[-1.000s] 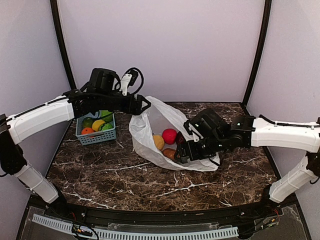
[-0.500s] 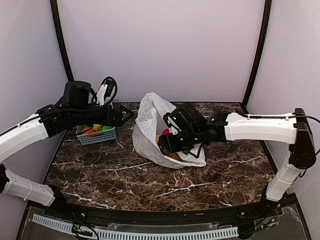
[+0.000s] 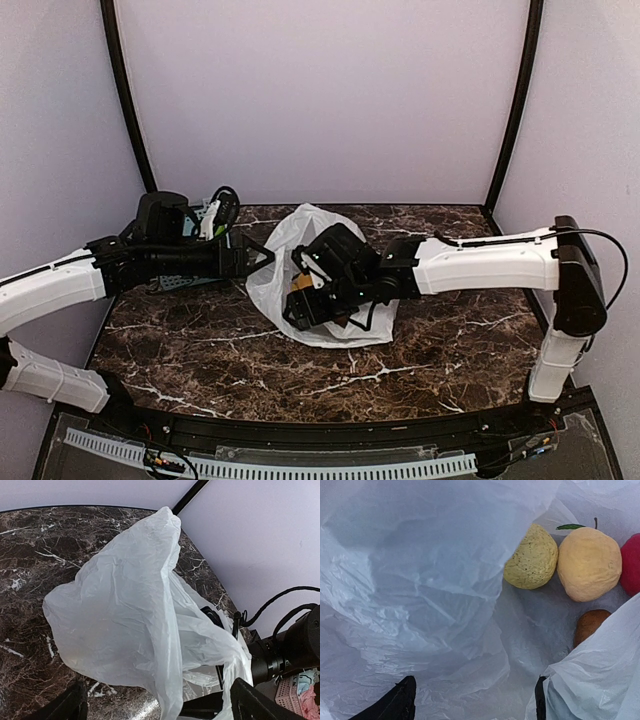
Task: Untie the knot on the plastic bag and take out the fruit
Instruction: Open the bag opening for the takeout bag.
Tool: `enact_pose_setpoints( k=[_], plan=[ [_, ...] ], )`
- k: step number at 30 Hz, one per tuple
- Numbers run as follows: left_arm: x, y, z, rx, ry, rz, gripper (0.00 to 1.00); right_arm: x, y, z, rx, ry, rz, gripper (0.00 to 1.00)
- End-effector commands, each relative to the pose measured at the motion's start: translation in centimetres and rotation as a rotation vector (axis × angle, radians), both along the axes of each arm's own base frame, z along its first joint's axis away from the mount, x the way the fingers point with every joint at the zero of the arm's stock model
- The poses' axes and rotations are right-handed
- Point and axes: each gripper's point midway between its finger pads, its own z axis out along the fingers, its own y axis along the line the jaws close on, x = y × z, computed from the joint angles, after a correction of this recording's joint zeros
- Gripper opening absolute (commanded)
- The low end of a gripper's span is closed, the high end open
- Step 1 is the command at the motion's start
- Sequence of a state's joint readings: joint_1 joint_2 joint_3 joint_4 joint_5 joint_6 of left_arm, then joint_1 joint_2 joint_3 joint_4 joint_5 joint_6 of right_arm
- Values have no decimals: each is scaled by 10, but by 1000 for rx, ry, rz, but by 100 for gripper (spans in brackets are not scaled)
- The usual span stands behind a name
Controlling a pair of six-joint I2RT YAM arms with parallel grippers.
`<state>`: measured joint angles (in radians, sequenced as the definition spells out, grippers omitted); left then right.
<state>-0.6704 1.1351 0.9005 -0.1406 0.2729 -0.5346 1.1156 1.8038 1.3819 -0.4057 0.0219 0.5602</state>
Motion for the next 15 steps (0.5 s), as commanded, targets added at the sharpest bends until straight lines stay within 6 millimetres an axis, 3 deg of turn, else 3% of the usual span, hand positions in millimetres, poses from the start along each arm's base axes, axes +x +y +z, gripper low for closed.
enact_pose_setpoints(
  k=[1,9,15],
  plan=[
    [-6,-13,-3,-82,46,-56,99,-5,24,4,46,-4,32,79],
    [-17,-21,-19,-151,109,-104,99,-4,29,-1,39,-2,35,79],
    [-18,-19,-10,-192,67,-99,99,-4,30,-5,32,4,33,79]
  ],
)
